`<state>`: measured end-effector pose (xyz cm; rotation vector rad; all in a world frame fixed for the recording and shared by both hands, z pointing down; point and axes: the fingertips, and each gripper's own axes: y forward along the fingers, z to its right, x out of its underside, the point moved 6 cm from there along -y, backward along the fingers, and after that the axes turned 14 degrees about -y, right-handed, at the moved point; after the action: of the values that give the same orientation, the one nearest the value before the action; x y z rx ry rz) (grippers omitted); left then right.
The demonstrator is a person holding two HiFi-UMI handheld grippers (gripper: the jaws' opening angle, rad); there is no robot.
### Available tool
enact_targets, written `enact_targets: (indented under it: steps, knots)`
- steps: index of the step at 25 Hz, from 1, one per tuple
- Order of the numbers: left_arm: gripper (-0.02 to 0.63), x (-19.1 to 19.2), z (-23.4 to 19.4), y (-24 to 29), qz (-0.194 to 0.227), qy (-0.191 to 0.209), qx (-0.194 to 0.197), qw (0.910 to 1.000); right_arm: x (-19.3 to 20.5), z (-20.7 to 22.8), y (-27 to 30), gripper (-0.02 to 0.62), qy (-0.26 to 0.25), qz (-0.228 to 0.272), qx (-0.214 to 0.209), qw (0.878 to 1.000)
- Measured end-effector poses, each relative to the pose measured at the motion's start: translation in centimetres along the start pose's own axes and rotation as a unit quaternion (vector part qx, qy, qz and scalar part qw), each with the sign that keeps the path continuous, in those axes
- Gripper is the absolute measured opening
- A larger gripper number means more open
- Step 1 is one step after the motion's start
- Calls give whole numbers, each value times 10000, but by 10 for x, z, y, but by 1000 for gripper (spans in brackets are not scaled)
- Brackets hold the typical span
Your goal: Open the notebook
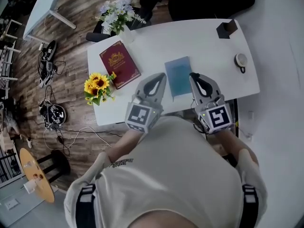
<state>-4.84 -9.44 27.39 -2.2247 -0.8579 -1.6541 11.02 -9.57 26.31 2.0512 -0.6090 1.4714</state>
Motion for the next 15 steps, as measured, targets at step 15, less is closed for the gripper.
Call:
enact_targets:
  steps: [15]
  knots:
    - [12, 5, 15, 0, -37, 198, 156, 9997, -1, -6, -4, 0, 226, 74, -85, 9997]
